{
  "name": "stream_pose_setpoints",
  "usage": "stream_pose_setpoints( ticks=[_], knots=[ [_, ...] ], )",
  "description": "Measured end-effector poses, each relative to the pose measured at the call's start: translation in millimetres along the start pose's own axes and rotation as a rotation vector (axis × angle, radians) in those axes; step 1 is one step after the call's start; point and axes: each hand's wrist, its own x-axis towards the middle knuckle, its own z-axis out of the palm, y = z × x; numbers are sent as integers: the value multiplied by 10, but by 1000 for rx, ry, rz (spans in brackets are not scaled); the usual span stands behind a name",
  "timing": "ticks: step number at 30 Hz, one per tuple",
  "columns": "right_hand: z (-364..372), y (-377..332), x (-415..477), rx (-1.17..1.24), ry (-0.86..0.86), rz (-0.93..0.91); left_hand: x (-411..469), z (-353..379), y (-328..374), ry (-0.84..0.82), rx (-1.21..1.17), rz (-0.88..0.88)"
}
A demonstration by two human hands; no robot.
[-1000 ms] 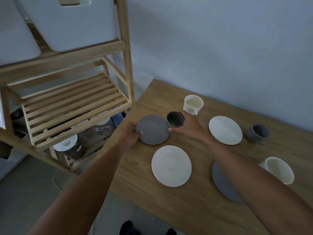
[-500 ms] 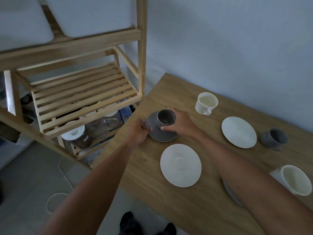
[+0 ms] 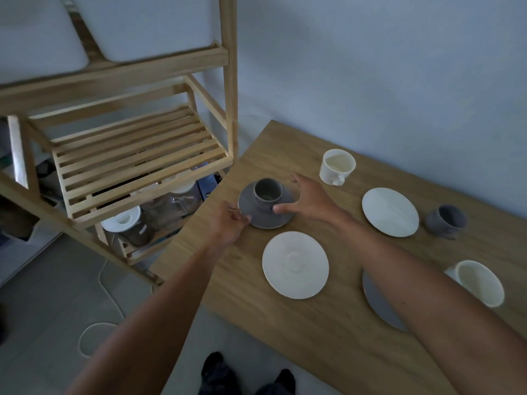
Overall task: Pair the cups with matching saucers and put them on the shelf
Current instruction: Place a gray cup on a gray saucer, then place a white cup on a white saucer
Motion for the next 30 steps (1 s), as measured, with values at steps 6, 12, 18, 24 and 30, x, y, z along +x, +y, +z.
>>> stream_pose_setpoints(
  ticks=[6,12,18,24,30],
  knots=[
    [-277,326,-134,-22,103,63,-306,193,-26,-17,59,4],
    [-426,668,-144,42,312,167,-580,363,-129,-45,142,80],
    [-559,726,67,143,434,297,-666,196,-157,-56,290,235],
    [-604,1041,317,216,363,336,-754,421,-232,-61,353,258],
    [-647,1105,283,289,366,341,-752,436,-231,-79,340,258]
  ],
)
